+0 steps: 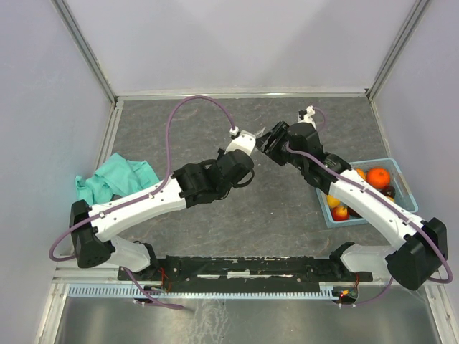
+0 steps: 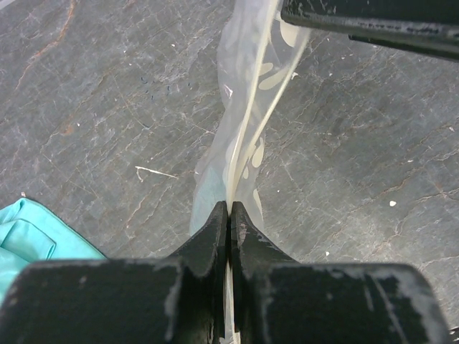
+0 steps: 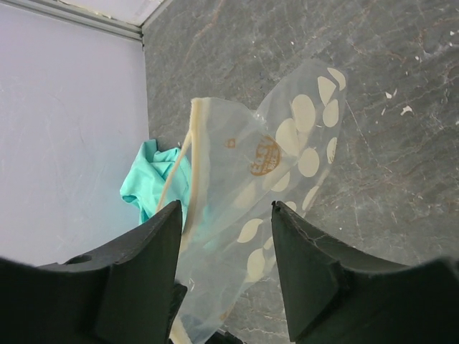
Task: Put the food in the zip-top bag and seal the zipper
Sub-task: Open the zipper of the food storage bag.
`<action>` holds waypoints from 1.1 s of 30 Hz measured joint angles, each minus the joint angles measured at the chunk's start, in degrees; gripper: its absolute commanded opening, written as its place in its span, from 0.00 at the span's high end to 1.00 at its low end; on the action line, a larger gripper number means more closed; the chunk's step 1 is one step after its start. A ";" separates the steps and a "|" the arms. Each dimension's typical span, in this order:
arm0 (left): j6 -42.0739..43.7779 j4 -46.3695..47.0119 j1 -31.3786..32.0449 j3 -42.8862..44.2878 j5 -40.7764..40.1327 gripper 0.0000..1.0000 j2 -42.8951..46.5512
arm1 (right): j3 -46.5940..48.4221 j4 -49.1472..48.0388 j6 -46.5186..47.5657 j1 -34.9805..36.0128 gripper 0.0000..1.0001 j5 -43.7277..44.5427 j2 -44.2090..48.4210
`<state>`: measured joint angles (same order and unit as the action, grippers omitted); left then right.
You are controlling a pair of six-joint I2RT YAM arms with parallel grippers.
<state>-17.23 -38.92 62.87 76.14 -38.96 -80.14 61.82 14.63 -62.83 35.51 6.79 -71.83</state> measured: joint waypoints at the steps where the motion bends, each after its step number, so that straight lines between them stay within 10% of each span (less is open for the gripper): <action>1: 0.00 -0.02 0.00 0.00 0.02 0.97 -0.02 | -0.42 -0.02 -0.31 0.00 0.41 -0.02 0.00; 17: -0.02 0.04 2.19 0.00 0.11 0.87 -0.85 | -1.38 -0.44 -2.25 0.00 0.56 -1.44 -2.51; 33: -1.42 0.07 3.23 0.04 5.60 0.39 -0.74 | -1.33 2.12 0.35 0.00 0.98 -2.71 -3.39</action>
<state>-18.65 -38.85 66.11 76.18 -33.36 -80.88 60.49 16.75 -62.48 35.51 4.08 -75.22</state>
